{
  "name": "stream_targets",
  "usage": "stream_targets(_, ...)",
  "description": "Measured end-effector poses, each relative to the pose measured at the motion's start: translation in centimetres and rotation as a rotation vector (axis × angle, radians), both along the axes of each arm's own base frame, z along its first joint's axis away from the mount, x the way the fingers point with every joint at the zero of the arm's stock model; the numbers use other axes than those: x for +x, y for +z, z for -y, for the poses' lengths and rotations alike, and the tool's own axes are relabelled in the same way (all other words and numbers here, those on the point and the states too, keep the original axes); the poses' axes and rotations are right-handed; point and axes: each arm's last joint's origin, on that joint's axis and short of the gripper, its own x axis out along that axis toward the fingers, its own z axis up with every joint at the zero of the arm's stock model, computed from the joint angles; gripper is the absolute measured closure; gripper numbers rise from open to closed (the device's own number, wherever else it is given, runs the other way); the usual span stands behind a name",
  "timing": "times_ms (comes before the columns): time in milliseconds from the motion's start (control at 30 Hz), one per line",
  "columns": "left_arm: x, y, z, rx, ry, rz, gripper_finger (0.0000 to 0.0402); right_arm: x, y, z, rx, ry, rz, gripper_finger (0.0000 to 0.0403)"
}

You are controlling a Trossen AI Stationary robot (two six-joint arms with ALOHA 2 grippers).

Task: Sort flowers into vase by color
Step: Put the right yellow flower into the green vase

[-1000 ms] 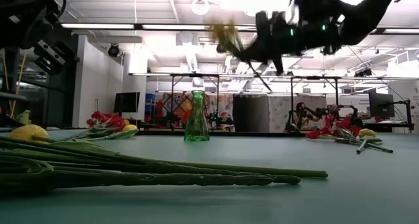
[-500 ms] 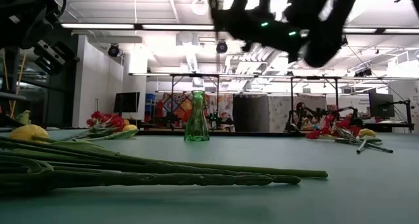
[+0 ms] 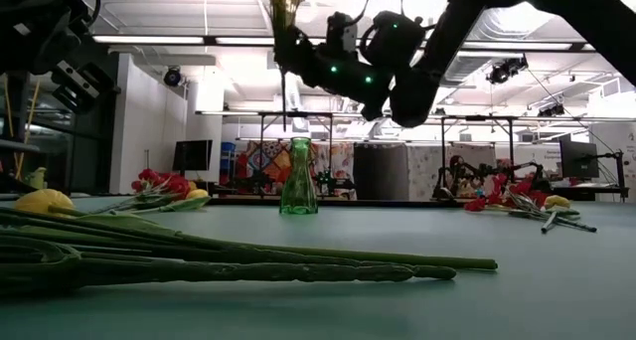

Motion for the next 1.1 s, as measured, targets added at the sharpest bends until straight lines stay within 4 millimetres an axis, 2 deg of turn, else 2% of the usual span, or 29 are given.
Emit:
stream_targets(367, 0.0, 0.0, 0.0, 0.0, 0.0, 0.0, 0.039, 0.1, -0.4, 0.1, -0.017, -0.171, -0.078, 0.0401)
stream_targets(733, 0.0, 0.0, 0.0, 0.0, 0.0, 0.001, 0.039, 0.4, -0.9, 0.0, -0.002, -0.201, -0.15, 0.0401)
stream_targets(933, 0.0, 0.0, 0.0, 0.0, 0.0, 0.001, 0.039, 0.6, -1.1, -1.4, 0.04, -0.286, -0.171, 0.0394)
stream_targets(1100, 0.0, 0.0, 0.0, 0.0, 0.0, 0.0, 0.039, 0.7, -1.3, -3.4, 0.053, -0.478, -0.247, 0.039)
